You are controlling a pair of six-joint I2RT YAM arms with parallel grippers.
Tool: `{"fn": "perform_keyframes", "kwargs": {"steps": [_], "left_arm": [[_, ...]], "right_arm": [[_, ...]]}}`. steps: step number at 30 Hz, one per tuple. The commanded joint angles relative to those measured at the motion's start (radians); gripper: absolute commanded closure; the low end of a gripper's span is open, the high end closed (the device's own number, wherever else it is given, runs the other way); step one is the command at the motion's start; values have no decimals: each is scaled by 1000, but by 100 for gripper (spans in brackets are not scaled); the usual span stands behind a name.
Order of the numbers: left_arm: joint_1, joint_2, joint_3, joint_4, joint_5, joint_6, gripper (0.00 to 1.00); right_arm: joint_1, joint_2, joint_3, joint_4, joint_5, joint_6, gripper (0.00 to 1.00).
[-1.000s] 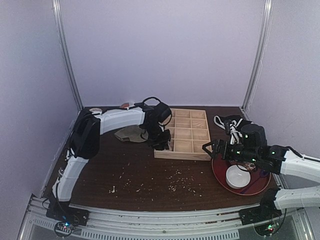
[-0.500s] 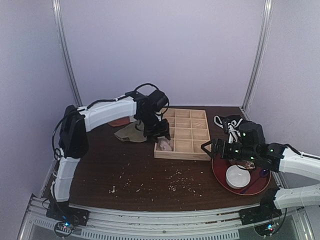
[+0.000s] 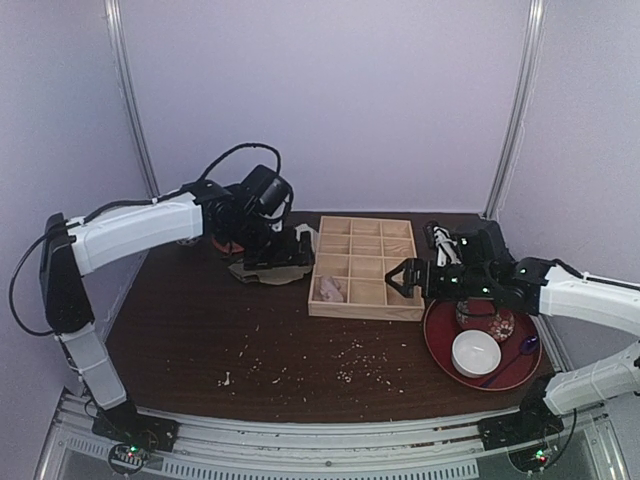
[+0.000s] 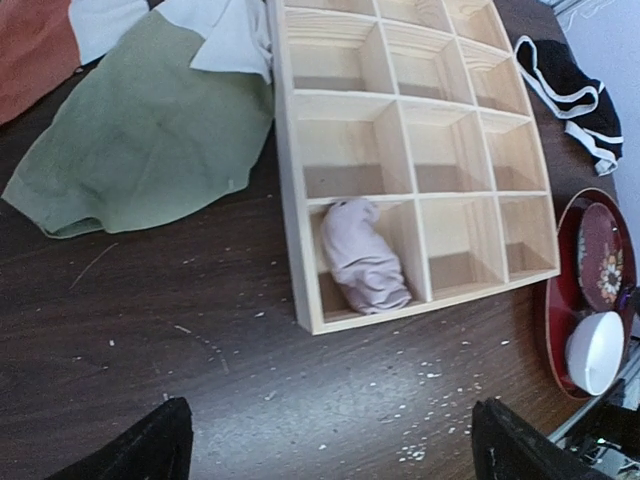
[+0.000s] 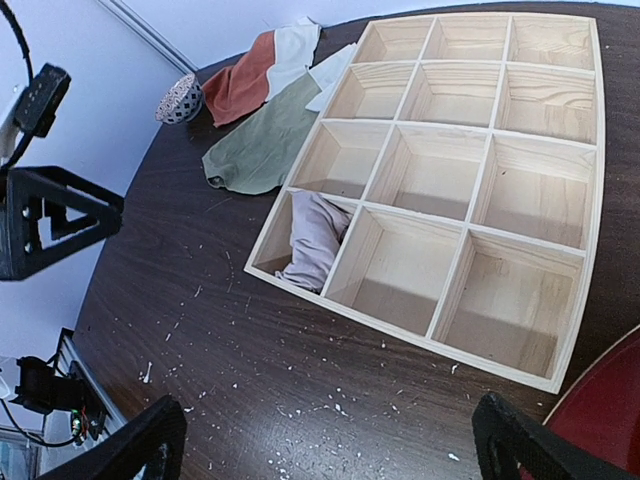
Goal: Roll the underwear
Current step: Reset both arms
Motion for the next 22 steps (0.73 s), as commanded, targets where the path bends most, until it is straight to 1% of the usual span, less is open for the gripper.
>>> {"fn": "perform_keyframes", "kwargs": {"steps": [1, 5, 9, 22], "left_arm": [[5, -134, -170, 116, -122, 80, 2], [5, -228, -291, 159, -168, 99, 2], [5, -285, -367, 185, -208, 107, 2], [5, -287, -370, 194, -208, 97, 2]], "right_arm": [[-8, 57, 81, -65, 12, -16, 0], [-8, 105, 134, -107, 22, -9, 0], [-8, 118, 144, -99, 33, 0, 0], [-8, 123, 154, -108, 75, 8, 0]]}}
